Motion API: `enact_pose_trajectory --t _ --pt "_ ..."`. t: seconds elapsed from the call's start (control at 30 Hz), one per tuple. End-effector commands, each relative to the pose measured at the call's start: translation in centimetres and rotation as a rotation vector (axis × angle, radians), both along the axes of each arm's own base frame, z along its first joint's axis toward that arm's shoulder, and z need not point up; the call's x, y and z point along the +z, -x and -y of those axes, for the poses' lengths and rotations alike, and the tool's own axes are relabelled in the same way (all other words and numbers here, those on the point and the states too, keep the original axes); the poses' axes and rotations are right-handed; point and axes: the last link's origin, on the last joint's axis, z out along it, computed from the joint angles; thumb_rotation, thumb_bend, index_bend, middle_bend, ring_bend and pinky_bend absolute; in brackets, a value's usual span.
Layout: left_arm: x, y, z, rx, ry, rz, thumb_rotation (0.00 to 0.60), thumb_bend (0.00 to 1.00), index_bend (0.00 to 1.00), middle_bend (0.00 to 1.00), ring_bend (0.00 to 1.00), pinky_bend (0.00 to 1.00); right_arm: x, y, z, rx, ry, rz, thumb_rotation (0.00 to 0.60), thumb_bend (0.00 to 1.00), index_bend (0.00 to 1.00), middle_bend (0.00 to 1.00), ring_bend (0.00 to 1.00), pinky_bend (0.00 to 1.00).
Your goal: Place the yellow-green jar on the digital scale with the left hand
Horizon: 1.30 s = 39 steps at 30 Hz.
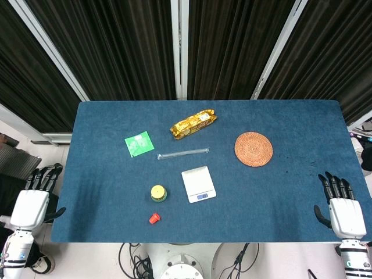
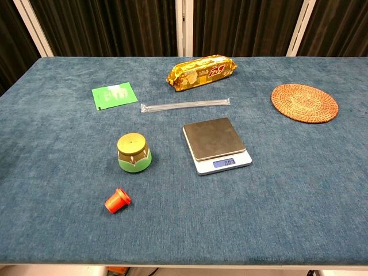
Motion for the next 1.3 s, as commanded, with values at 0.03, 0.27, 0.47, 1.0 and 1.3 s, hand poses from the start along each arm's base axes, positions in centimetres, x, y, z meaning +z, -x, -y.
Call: enact_pose_trajectory --t 0.03,0.27,0.47,1.0,1.3 --pt "0.1 0.0 -0.1 -0.005 -0.002 0.0 0.6 0.06 0.06 0.11 0.0 0.0 -0.1 0.0 0.0 -0.002 0.001 0.004 0.6 0.29 0.0 0.0 0.0 0.0" --pt "-0.2 -0.2 -0.3 -0.015 0.003 0.019 0.6 0.06 0.06 0.11 0.0 0.0 -0.1 0.1 -0.1 -0.01 0.005 0.002 0.6 0.29 0.0 0.0 0.0 0.0" --pt "-0.5 -1.4 -0.9 -0.064 0.018 0.036 0.6 0.06 0.06 0.11 0.0 0.0 0.2 0.1 -0.1 -0.007 0.021 0.013 0.6 0.29 0.0 0.0 0.0 0.0" --pt "-5.9 -8.7 -3.9 -0.283 0.242 0.115 0.6 0.06 0.07 0.11 0.0 0.05 0.3 1.0 0.5 -0.033 0.007 0.022 0.6 0.29 0.0 0.0 0.0 0.0" --pt "-11.4 -14.9 -6.1 -0.451 0.425 0.101 0.6 0.06 0.08 0.11 0.0 0.06 1.3 1.3 -0.2 -0.019 0.049 0.048 0.6 0.29 0.0 0.0 0.0 0.0"
